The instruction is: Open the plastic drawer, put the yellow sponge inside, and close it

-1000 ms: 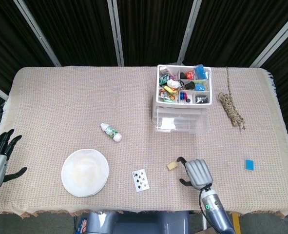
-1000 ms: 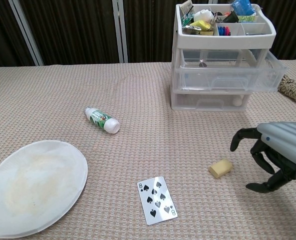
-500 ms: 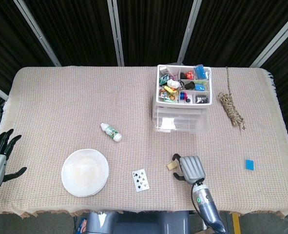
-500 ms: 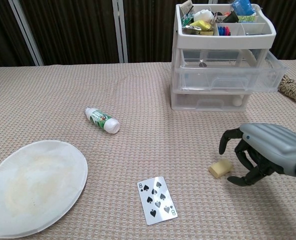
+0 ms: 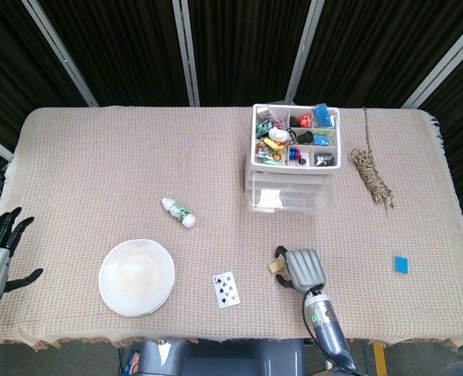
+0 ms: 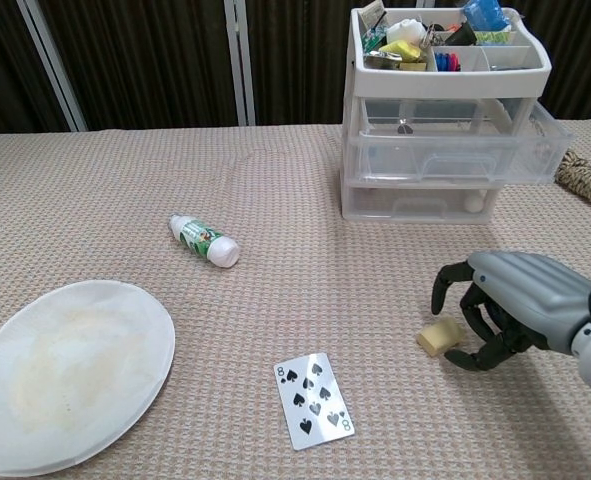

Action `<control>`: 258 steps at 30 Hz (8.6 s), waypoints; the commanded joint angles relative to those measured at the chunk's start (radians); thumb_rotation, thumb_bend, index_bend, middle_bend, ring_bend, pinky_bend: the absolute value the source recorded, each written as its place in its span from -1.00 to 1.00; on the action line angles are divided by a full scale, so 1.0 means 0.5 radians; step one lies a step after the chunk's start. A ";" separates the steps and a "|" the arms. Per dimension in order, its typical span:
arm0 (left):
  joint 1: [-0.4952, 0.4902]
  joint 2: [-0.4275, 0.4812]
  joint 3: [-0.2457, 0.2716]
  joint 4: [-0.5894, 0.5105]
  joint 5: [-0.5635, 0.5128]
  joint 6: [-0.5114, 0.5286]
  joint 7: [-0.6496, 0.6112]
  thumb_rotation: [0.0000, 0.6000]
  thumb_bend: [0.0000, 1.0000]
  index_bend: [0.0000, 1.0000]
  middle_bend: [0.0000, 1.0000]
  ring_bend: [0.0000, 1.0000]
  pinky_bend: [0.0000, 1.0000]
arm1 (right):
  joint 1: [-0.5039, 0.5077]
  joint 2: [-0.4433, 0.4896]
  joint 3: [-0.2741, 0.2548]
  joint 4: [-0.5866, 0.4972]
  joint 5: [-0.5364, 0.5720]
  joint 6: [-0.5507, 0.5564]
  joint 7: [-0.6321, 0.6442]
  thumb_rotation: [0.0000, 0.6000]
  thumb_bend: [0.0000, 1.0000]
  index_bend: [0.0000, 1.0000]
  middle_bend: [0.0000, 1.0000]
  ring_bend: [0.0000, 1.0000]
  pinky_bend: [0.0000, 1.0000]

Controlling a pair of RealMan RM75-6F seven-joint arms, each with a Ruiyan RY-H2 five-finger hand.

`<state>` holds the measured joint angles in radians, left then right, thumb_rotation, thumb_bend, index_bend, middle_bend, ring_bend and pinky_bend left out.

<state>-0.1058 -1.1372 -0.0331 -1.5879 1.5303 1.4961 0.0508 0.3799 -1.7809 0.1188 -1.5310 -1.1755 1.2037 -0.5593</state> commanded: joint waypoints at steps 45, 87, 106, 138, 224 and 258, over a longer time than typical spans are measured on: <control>-0.002 0.005 -0.005 -0.016 -0.022 -0.016 -0.009 1.00 -0.66 -0.75 -1.00 -1.00 -1.00 | -0.016 0.030 -0.003 -0.159 -0.014 0.099 0.052 1.00 -0.45 0.27 0.58 0.56 0.29; -0.005 -0.025 -0.013 0.057 0.058 0.057 -0.028 1.00 -0.66 -0.75 -1.00 -1.00 -1.00 | 0.382 0.530 0.825 -0.726 0.482 0.298 -0.334 1.00 -0.44 0.28 0.58 0.56 0.29; -0.002 -0.061 -0.046 0.101 0.074 0.128 -0.162 1.00 -0.62 -0.75 -1.00 -1.00 -1.00 | 0.456 0.516 0.672 -0.576 0.603 0.366 -0.292 1.00 -0.54 -0.44 0.56 0.56 0.29; 0.007 -0.072 -0.057 0.102 0.067 0.157 -0.199 1.00 -0.62 -0.75 -1.00 -1.00 -1.00 | -0.002 0.882 -0.462 -0.229 -1.152 0.600 -0.268 1.00 -0.61 -0.71 -0.87 -0.98 -0.77; 0.006 -0.071 -0.073 0.080 0.012 0.122 -0.210 1.00 -0.62 -0.73 -1.00 -1.00 -1.00 | 0.276 -0.022 0.170 0.782 -0.747 0.109 -1.178 1.00 -0.73 -0.97 -1.00 -1.00 -1.00; 0.001 -0.051 -0.064 0.069 0.007 0.094 -0.228 1.00 -0.62 -0.73 -1.00 -1.00 -1.00 | 0.260 0.089 0.105 0.507 -0.603 0.148 -1.091 1.00 -0.72 -0.97 -1.00 -1.00 -1.00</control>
<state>-0.1053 -1.1631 -0.0655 -1.5537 1.5332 1.5424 -0.0633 0.5419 -1.7863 0.2023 -1.1960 -1.4622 1.2507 -1.1324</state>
